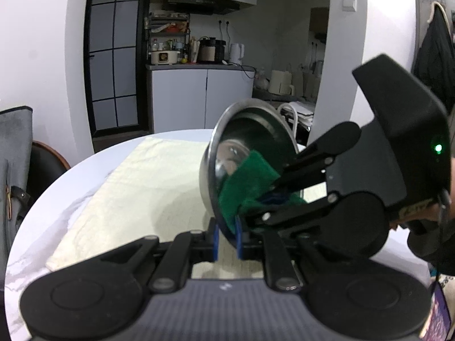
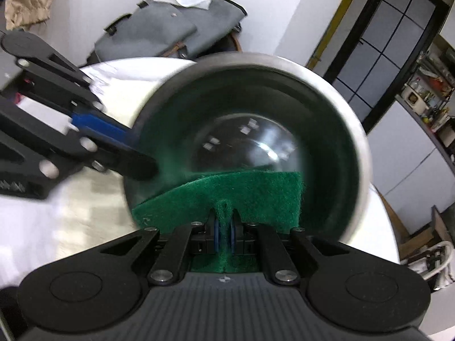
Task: Clean bowl
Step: 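Hold the bowl tilted with the left gripper while the right gripper scrubs its inside with the pad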
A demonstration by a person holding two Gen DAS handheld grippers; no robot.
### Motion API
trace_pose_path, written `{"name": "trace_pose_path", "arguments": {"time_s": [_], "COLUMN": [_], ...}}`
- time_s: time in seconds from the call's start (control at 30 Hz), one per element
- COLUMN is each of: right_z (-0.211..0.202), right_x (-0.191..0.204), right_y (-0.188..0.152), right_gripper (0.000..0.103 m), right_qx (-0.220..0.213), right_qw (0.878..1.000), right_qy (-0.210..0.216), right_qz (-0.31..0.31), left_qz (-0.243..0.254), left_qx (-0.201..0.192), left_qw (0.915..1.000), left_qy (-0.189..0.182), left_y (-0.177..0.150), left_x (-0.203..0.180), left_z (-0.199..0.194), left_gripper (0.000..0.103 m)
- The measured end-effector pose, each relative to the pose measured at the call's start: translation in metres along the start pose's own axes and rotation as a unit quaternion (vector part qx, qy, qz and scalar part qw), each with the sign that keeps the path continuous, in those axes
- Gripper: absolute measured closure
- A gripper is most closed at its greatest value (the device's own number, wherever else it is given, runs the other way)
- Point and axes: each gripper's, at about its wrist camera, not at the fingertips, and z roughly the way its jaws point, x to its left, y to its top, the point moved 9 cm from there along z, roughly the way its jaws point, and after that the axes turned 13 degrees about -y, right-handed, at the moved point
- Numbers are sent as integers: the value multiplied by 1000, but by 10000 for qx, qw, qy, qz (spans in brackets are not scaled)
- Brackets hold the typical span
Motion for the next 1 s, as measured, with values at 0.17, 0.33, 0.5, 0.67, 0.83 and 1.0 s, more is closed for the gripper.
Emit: {"name": "trace_pose_path", "arguments": {"time_s": [0.17, 0.33, 0.5, 0.67, 0.83, 1.0], "right_z": [-8, -16, -17, -10, 4, 10], "right_x": [5, -8, -26, -48, -53, -27], "right_y": [12, 28, 40, 37, 7, -6], "right_gripper": [95, 95, 95, 95, 95, 95], "right_qx": [-273, -532, -672, -594, -203, -109], "right_qw": [9996, 9984, 9972, 9961, 9980, 9989], "right_qy": [66, -154, -325, -648, -589, -380], "right_qz": [-95, -140, -48, -63, -68, -265], "left_qz": [98, 158, 164, 168, 251, 270], "left_qx": [59, 89, 122, 110, 127, 171], "left_qw": [9999, 9998, 9998, 9998, 9996, 9995], "left_qy": [23, 22, 0, -5, -38, -45], "left_y": [14, 24, 38, 54, 66, 82], "left_x": [-3, -8, -15, -24, -30, -35], "left_z": [11, 26, 60, 89, 105, 135], "left_gripper": [90, 90, 90, 89, 90, 90]}}
